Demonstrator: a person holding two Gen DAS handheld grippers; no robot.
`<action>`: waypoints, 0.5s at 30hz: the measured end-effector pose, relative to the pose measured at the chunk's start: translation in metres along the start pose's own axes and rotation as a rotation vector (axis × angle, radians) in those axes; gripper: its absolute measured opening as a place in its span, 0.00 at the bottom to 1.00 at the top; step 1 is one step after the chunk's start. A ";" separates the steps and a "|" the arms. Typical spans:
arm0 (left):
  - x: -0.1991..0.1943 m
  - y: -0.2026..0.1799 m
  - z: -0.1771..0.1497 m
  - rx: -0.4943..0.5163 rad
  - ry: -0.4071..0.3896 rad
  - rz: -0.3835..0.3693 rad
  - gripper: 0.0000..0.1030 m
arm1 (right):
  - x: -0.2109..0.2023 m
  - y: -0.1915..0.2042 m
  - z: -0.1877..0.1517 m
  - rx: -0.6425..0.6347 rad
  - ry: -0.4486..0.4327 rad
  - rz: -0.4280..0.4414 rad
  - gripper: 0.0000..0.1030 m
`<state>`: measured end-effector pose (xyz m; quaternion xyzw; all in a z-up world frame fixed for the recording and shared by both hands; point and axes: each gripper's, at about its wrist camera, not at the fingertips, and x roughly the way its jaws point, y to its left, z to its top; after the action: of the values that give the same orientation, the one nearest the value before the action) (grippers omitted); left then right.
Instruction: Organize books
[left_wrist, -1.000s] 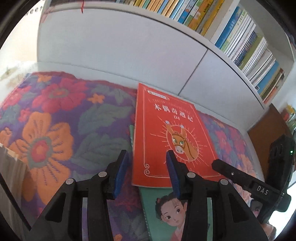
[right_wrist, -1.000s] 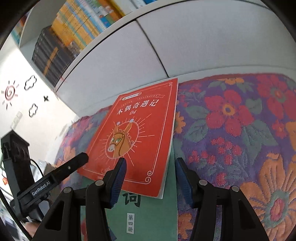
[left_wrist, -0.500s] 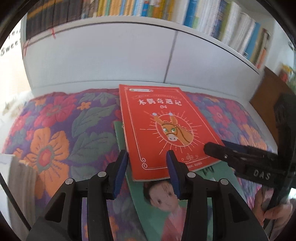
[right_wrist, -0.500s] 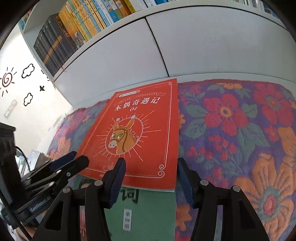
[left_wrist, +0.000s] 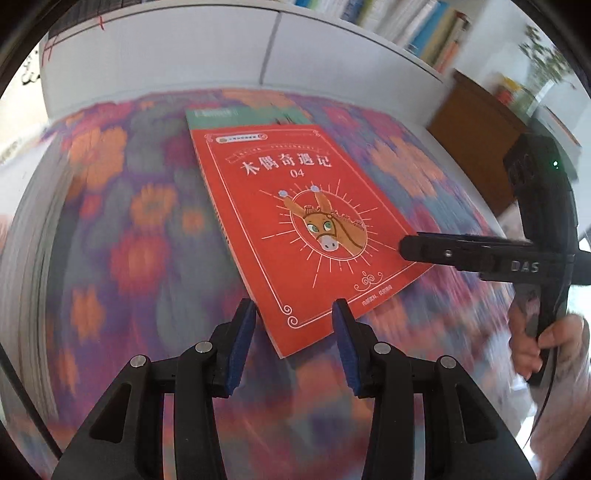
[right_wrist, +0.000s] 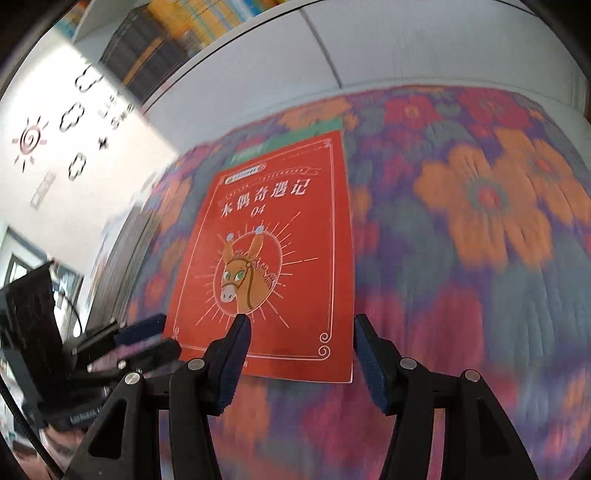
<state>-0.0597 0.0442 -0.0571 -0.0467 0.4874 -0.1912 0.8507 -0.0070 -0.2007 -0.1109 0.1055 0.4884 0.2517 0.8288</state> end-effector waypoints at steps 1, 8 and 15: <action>-0.007 -0.001 -0.012 0.005 0.014 -0.013 0.38 | -0.006 0.004 -0.014 -0.005 0.022 0.009 0.54; -0.006 0.022 -0.015 -0.075 0.082 -0.072 0.38 | -0.028 0.009 -0.064 -0.048 0.115 0.041 0.54; 0.020 0.035 0.013 -0.146 0.118 -0.174 0.36 | -0.009 -0.027 -0.029 0.053 0.093 0.134 0.54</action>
<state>-0.0299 0.0675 -0.0762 -0.1394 0.5434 -0.2308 0.7950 -0.0268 -0.2306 -0.1299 0.1482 0.5247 0.2980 0.7836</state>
